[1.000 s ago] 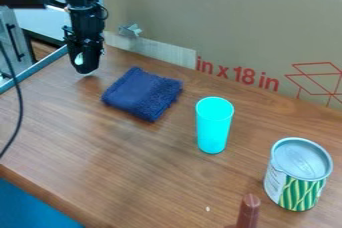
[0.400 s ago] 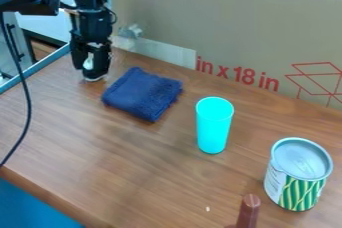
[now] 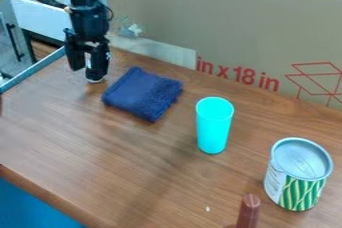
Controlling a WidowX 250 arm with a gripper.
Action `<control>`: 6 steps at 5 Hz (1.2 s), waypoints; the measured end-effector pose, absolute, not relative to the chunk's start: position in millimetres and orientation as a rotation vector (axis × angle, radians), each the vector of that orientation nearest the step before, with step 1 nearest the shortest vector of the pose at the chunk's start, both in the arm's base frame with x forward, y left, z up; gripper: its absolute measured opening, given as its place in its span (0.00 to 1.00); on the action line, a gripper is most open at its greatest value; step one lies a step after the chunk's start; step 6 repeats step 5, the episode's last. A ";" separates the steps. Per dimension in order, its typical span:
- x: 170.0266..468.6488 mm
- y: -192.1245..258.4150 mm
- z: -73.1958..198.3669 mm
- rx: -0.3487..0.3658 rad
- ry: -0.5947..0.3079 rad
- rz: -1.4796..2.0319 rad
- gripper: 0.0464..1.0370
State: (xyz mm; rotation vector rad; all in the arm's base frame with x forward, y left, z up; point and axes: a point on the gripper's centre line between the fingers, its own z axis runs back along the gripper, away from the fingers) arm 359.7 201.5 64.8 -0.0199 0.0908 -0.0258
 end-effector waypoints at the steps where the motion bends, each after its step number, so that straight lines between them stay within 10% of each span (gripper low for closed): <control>1: 324.7 194.1 105.9 0.086 0.051 0.088 0.97; 6: 263.9 49.8 135.0 0.129 -0.017 0.001 0.97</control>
